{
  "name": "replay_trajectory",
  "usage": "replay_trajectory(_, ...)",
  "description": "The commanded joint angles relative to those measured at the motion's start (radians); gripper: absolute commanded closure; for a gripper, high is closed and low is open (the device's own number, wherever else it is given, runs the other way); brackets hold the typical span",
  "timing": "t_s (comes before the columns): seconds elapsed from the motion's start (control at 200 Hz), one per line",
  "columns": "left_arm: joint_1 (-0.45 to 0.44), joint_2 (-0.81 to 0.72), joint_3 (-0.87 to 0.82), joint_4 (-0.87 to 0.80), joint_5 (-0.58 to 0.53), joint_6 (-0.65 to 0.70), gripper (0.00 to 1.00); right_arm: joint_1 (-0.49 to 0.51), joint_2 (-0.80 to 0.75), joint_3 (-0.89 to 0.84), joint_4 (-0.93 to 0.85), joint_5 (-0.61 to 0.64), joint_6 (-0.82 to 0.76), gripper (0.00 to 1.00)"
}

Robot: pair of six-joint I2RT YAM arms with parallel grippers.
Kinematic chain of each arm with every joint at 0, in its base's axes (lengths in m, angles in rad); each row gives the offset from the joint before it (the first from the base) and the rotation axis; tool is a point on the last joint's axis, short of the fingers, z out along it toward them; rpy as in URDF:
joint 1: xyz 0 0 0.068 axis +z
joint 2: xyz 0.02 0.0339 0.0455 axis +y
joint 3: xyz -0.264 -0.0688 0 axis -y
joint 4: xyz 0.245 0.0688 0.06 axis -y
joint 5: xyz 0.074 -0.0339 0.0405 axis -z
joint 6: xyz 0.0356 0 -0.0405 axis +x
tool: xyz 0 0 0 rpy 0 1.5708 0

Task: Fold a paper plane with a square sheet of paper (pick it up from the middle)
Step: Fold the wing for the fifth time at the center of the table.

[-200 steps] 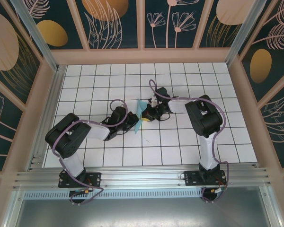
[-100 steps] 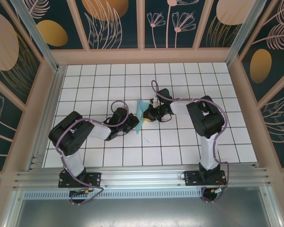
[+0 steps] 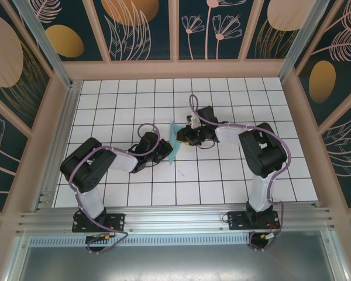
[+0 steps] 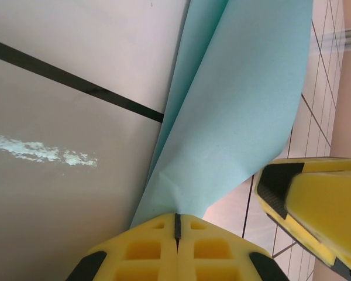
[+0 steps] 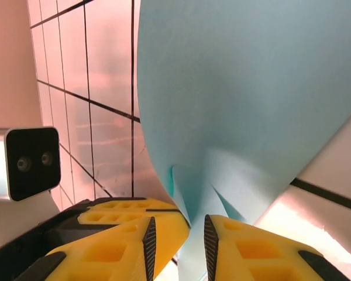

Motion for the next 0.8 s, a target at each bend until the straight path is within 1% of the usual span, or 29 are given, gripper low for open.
replay_trajectory(0.0, 0.007, 0.007, 0.020, -0.020, 0.011, 0.020, 1.00, -0.003, 0.016, 0.057, -0.010, 0.028, -0.063, 0.68)
replay_trajectory(0.245, 0.007, 0.004, 0.022, -0.027, 0.013, 0.023, 1.00, 0.004, 0.050, 0.086, -0.011, -0.022, -0.112, 0.65)
replay_trajectory(0.455, 0.007, 0.007, 0.026, -0.028, 0.013, 0.025, 1.00, 0.007, 0.088, 0.115, -0.054, -0.028, -0.147, 0.65)
replay_trajectory(0.575, 0.008, 0.007, 0.030, -0.032, 0.015, 0.026, 1.00, 0.011, 0.102, 0.128, -0.065, -0.035, -0.158, 0.70)
replay_trajectory(0.731, 0.008, 0.006, 0.034, -0.037, 0.018, 0.029, 1.00, 0.013, 0.113, 0.141, -0.074, -0.040, -0.172, 0.80)
replay_trajectory(0.796, 0.008, 0.003, 0.035, -0.040, 0.017, 0.031, 1.00, 0.014, 0.115, 0.145, -0.078, -0.043, -0.180, 0.87)
